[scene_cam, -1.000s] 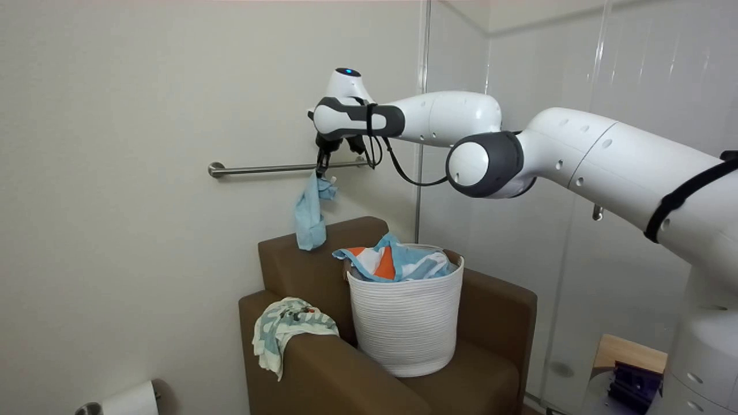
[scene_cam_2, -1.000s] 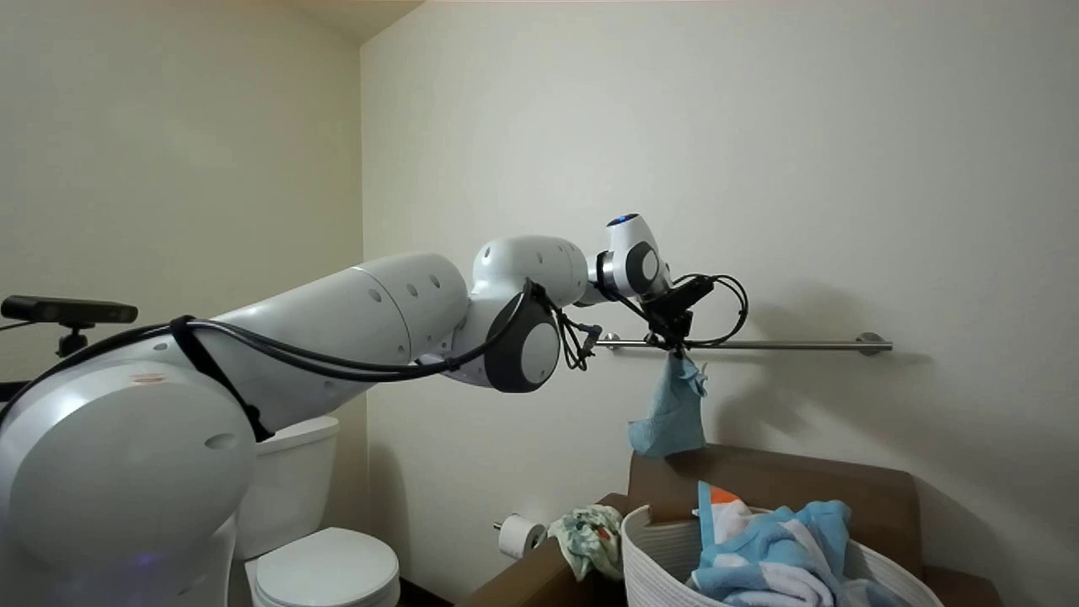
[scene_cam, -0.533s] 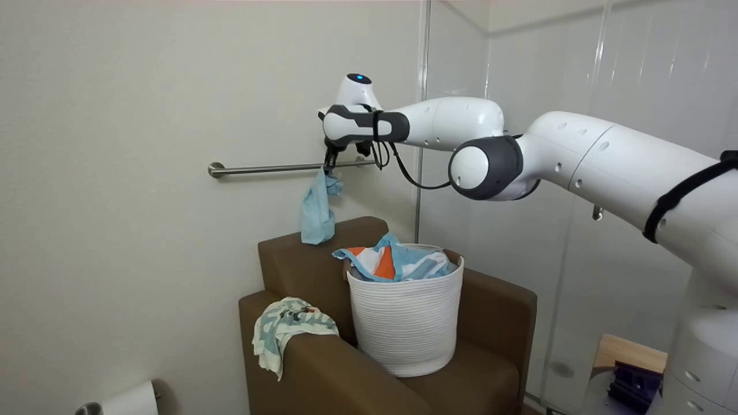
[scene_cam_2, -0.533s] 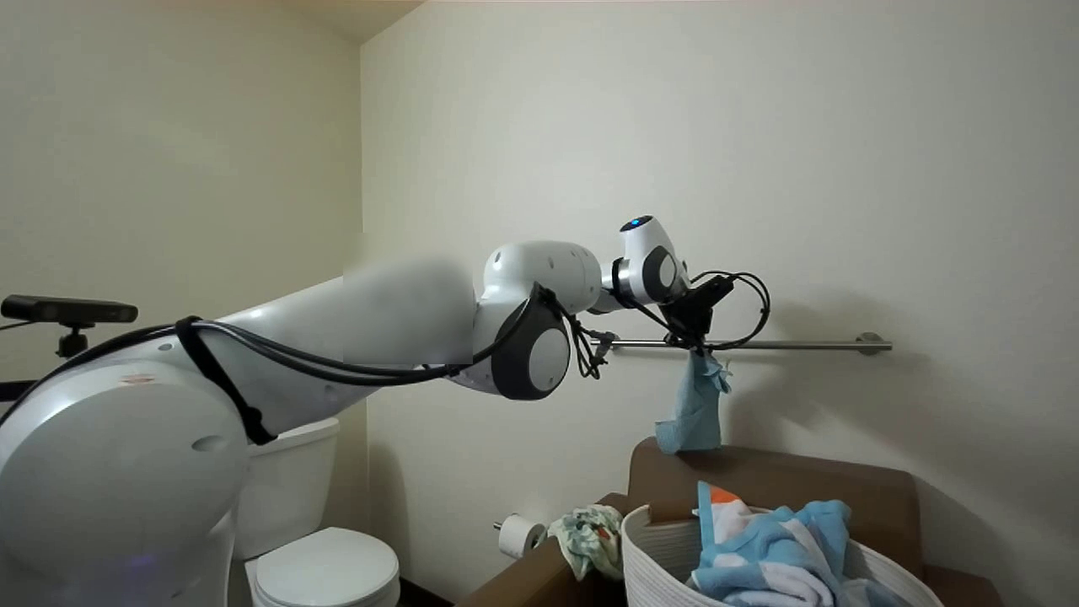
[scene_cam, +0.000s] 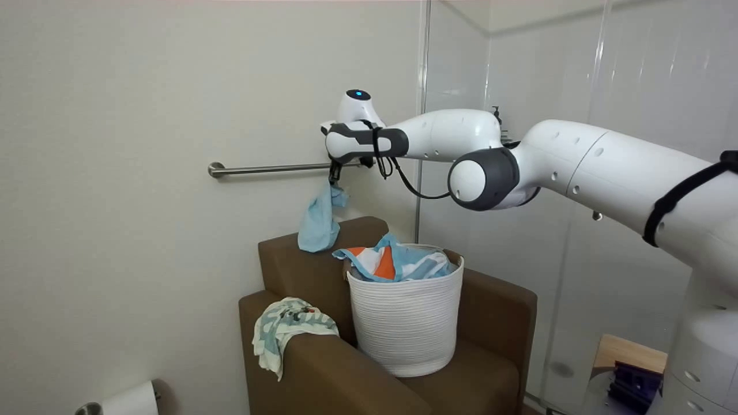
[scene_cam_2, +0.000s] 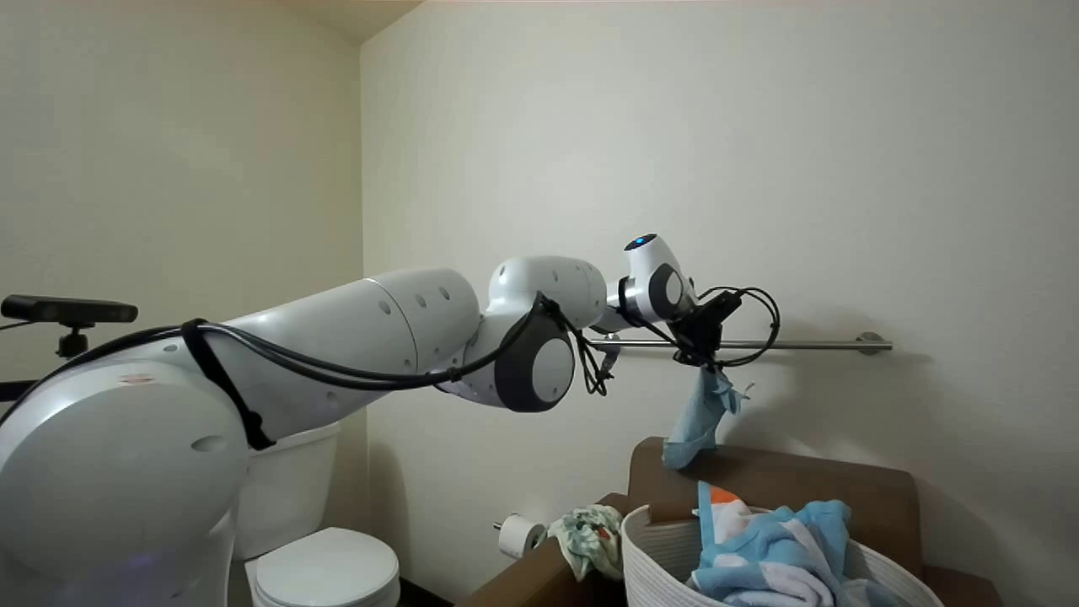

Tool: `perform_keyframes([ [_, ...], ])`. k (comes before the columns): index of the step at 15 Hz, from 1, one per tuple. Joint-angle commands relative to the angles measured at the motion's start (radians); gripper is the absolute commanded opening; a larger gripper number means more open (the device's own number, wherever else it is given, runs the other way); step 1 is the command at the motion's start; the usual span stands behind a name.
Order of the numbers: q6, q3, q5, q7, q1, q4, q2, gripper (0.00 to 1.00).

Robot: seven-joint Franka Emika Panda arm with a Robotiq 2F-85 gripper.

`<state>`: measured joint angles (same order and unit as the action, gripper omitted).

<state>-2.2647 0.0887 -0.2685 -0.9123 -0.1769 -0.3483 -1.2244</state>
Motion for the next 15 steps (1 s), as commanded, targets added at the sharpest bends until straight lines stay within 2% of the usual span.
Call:
perform_keyframes([
  [1,-0.026,-0.032,-0.021,0.051,-0.001,0.0,-0.012,0.02],
  [2,-0.033,-0.038,-0.02,0.064,-0.003,0.0,-0.016,0.02],
  [3,-0.045,-0.095,0.035,0.066,0.006,-0.017,-0.007,0.02],
  [8,-0.055,-0.149,0.05,0.087,0.004,-0.023,-0.005,0.02],
  [12,-0.015,-0.129,0.083,0.038,-0.003,-0.035,0.006,0.02],
  [13,0.041,-0.088,0.084,0.01,-0.011,-0.006,-0.006,0.02],
  [15,0.126,-0.096,0.074,0.03,-0.006,-0.005,0.001,0.02],
])
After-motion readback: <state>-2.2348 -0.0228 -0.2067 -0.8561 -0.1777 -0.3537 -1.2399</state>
